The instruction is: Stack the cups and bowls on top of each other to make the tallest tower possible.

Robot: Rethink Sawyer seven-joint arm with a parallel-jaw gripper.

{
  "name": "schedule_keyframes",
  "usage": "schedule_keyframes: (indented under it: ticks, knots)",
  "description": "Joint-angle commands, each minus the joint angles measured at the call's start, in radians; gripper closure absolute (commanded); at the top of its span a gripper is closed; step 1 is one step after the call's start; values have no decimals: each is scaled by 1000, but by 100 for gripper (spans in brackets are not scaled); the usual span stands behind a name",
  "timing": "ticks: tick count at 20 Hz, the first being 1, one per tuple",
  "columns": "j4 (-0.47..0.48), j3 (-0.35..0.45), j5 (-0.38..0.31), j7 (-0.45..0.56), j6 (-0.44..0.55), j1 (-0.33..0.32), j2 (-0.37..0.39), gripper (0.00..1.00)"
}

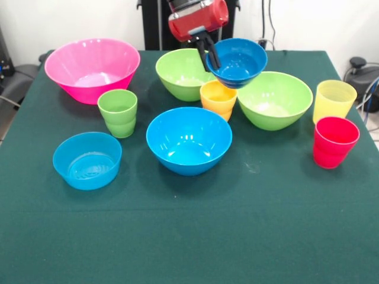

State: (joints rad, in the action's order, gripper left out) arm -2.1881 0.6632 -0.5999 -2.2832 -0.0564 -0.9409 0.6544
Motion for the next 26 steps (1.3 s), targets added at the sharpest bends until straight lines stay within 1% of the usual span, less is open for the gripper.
schedule_keyframes:
  ticks: [1,6,9,16,17,19,22,26]
  knots:
    - [-32,105,-42,88,169,-28,17,100]
    - [-2,77,-89,81,147,-18,-26,100]
    - [4,51,-106,68,121,0,-32,100]
    - [41,-52,-159,4,13,99,-57,100]
    - [51,-57,-159,1,11,109,-65,100]
    - [65,-55,-161,1,13,121,-66,100]
    - [83,-40,-165,13,29,123,-44,100]
    - [93,-10,-172,34,57,101,-37,100]
